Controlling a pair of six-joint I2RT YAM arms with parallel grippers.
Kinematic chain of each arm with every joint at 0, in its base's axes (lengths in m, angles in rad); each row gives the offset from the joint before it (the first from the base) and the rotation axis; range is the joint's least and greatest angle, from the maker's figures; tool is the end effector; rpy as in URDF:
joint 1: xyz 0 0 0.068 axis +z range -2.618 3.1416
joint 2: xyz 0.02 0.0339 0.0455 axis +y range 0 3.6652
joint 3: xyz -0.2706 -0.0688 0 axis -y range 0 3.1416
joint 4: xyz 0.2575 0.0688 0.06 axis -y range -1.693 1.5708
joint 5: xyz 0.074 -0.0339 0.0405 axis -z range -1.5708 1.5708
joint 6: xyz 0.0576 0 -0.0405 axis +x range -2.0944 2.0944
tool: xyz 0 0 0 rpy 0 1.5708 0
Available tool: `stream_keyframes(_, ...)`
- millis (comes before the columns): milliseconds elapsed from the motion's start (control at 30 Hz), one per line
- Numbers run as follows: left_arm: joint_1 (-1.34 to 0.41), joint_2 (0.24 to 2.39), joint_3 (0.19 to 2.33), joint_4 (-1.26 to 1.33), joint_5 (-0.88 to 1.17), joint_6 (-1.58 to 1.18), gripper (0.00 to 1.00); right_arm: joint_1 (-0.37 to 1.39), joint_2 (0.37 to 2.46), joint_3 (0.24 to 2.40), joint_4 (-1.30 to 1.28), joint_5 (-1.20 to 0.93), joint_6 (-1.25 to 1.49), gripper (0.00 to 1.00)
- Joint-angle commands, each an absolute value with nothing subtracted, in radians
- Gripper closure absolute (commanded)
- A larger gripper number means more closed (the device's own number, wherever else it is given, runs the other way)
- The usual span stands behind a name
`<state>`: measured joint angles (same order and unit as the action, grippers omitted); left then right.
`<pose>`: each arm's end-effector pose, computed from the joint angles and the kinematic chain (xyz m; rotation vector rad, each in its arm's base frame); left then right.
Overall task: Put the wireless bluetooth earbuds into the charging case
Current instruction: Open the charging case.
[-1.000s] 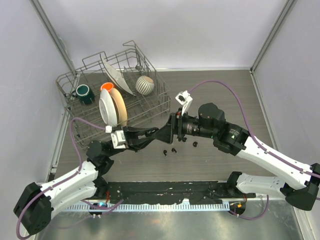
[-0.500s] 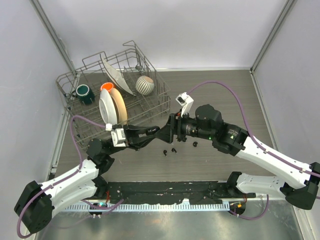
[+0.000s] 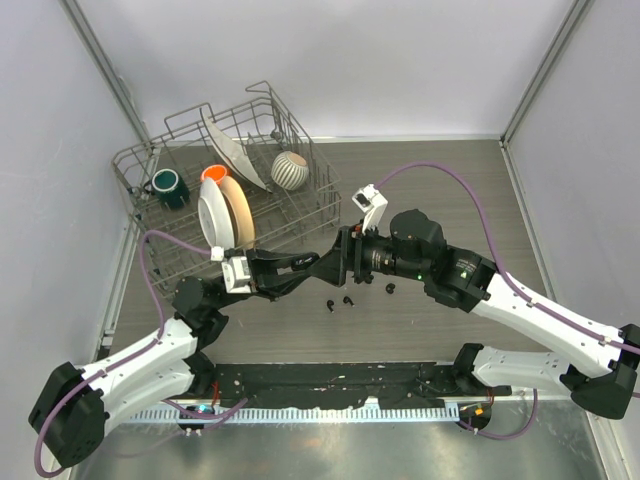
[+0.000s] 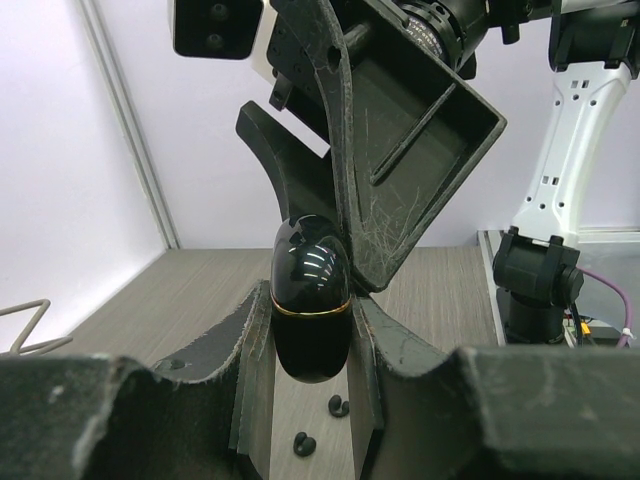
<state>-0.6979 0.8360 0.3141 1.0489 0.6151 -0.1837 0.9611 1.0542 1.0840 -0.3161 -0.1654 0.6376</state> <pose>0.1291 -0.1516 0.2988 0.8401 0.8808 -1.0966 0.1454 0.2247 0.3795 -0.4553 2.0014 1.2170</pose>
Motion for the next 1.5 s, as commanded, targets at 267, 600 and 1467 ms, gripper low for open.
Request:
stream_keyframes(267, -0.712, 0.839, 0.350, 1.078, 0.749, -0.189, 1.00, 0.927, 1.086, 1.117, -0.192, -0.132, 0.703, 0.34)
stream_keyframes(600, -0.712, 0.833, 0.357, 1.042, 0.764, -0.169, 1.00, 0.891, 1.086, 1.094, -0.143, -0.186, 0.755, 0.34)
stream_keyframes(1467, -0.712, 0.818, 0.339, 1.011, 0.704, -0.149, 1.00, 0.879, 1.083, 1.065, -0.083, -0.241, 0.793, 0.34)
